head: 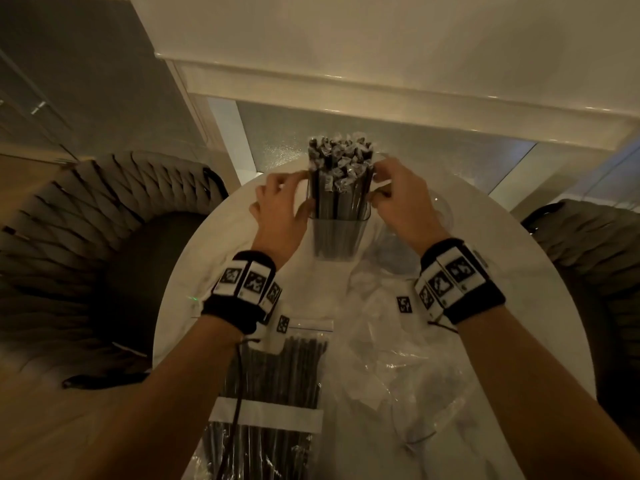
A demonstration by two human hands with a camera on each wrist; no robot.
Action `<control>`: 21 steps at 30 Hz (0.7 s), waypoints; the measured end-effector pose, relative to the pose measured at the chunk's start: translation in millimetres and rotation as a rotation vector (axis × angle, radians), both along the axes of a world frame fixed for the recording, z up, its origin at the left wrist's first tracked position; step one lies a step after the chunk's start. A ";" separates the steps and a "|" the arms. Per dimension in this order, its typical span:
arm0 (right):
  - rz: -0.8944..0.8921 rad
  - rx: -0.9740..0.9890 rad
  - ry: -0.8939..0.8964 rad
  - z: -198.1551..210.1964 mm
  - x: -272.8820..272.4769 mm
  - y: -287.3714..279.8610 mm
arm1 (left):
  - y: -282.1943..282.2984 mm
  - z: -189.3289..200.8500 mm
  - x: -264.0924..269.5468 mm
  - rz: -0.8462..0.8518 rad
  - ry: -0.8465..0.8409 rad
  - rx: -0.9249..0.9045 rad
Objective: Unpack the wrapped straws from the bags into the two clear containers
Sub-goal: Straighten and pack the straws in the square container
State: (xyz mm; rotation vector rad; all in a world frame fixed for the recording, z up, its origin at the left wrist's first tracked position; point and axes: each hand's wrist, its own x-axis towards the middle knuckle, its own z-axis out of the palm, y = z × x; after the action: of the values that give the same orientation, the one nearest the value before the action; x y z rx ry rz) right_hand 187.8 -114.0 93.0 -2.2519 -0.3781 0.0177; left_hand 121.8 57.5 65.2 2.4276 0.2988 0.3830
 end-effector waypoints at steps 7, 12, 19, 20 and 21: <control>0.057 0.137 -0.081 -6.1 -41.0 15.5 | -15.3 7.0 -16.5 -0.107 -0.146 -0.121; 0.049 0.121 -0.078 -9.1 -25.8 24.7 | -22.6 16.2 2.0 -0.096 -0.096 -0.123; 0.099 0.027 -0.074 5.1 -11.1 30.8 | -19.3 26.5 16.7 -0.230 0.029 -0.033; 0.101 0.006 -0.074 1.2 -12.3 31.9 | -20.0 24.7 15.4 -0.238 0.070 -0.017; 0.103 -0.011 -0.078 -2.3 -13.4 31.5 | -20.2 22.5 13.5 -0.243 0.096 0.003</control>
State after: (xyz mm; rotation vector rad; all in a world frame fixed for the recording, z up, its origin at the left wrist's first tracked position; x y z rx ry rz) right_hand 174.4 -82.5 90.7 -2.2463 -0.5365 -0.0147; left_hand 135.3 37.2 87.6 2.4528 0.0426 0.1597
